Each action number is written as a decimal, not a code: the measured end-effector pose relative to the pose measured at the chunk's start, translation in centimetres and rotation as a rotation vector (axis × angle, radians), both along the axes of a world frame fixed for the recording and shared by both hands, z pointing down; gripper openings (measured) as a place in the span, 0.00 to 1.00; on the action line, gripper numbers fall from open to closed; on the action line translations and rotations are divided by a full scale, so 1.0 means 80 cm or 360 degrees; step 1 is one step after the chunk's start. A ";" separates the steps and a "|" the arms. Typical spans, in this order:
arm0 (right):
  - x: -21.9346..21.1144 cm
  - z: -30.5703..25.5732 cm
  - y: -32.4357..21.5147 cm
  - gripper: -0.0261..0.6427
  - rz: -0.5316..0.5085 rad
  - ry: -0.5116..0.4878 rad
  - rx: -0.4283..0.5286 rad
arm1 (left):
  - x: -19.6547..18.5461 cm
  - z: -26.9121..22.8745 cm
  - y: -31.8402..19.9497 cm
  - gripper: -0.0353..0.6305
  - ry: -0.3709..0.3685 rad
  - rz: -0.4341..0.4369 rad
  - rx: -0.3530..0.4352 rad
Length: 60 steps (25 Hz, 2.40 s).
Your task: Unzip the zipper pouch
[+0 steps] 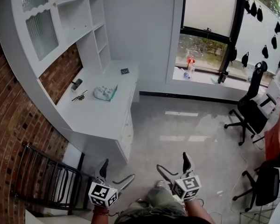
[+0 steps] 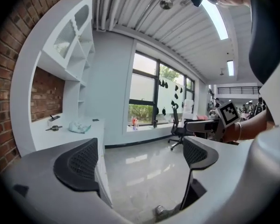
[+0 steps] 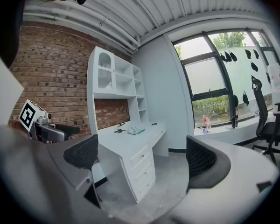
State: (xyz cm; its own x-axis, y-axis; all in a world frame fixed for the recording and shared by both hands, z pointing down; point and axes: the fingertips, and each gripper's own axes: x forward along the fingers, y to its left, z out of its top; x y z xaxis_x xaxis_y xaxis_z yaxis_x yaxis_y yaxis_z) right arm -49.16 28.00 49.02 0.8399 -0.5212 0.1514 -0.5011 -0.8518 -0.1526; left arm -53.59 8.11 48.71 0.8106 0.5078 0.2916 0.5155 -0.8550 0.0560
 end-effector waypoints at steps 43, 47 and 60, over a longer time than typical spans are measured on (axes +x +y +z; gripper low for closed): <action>0.412 0.027 0.042 0.87 -0.0296 0.0033 -0.0139 | 0.404 0.042 0.079 0.91 -0.0029 -0.0283 -0.0066; 0.485 0.030 0.025 0.86 -0.0317 0.0019 -0.0164 | 0.479 0.036 0.070 0.91 0.0003 -0.0260 -0.0050; 0.703 0.030 -0.083 0.82 -0.0557 -0.0054 -0.0134 | 0.683 0.040 -0.007 0.90 -0.0077 -0.0374 -0.0002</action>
State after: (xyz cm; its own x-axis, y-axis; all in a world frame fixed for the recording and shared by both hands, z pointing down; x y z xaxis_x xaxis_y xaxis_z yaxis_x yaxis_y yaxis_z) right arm 7.11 21.33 51.43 0.6066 -0.7607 0.2308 -0.7605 -0.6399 -0.1105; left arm 1.03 7.58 51.88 0.8916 0.3073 0.3326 0.2991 -0.9511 0.0768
